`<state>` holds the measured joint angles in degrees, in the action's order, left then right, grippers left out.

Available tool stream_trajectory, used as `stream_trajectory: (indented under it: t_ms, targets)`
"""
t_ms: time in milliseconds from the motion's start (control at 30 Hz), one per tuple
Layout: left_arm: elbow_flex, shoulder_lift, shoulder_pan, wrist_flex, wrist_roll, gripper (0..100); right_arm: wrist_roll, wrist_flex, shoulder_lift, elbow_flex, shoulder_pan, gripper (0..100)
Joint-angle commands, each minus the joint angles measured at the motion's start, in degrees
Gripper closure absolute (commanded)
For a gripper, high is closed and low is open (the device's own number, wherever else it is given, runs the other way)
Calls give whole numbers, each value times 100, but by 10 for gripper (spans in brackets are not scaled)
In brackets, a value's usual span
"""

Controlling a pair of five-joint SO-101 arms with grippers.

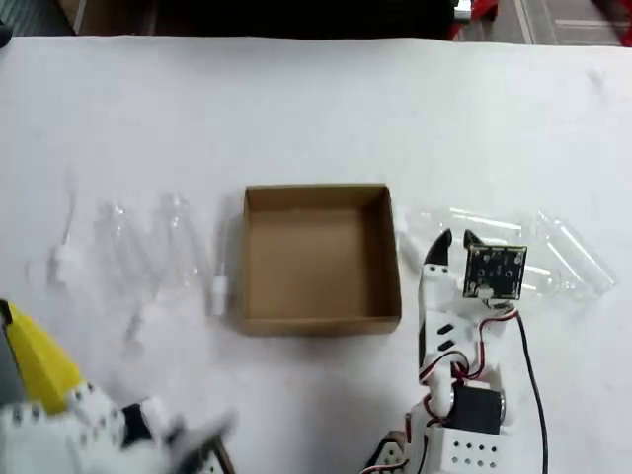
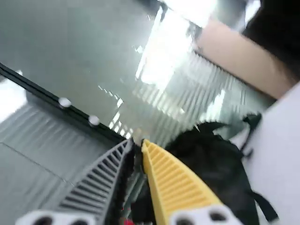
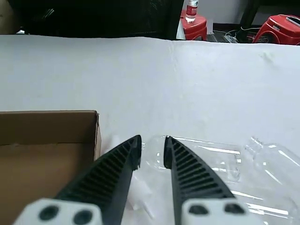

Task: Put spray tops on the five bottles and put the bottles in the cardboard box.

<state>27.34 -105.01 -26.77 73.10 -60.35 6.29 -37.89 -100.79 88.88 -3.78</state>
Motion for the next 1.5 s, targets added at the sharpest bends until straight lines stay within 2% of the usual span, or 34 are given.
stream_trajectory:
  t_ms: [0, 133, 167, 200, 333, 433, 533, 633, 767, 967, 1133, 1400, 1467]
  targets:
    - [-360, 92, 576, -651, 1767, 958, -26, -84, -171, -88, -31, 928]
    - [-299, 180, 716, -158, 4826, 954, -26, -92, -233, -88, -127, 928]
    - [-246, 321, 945, -79, 5354, 949, -26, -92, -233, -88, -180, 928]
    - [-158, 514, 1262, -79, 5477, 935, -26, -84, -233, -88, -233, 928]
    - [589, 1534, 2598, -281, 5301, 913, -26, -66, -233, -53, -233, 928]
    - [1257, 2308, 3125, -932, 5327, 913, -18, -48, -233, -53, -136, 937]
    - [1521, 2967, 3152, -1433, 5345, 913, -26, -48, -233, -53, -75, 987]
    - [1679, 3530, 3152, -1582, 5837, 910, -26, -40, -233, -53, -84, 978]
    - [2215, 4075, 3178, -2198, 5969, 909, -26, -75, -233, -53, -84, 983]
    - [3587, 3952, 3196, -3226, 5978, 913, -26, -75, -233, -53, -84, 983]
    - [4167, 3741, 3160, -3701, 5934, 913, -26, -48, -233, -141, -84, 983]
    - [4800, 3723, 3301, -4360, 5943, 913, 35, -936, -207, -1855, -75, 983]
    - [4897, 3723, 3468, -4440, 5934, 913, 422, -971, -145, -2382, -75, 983]
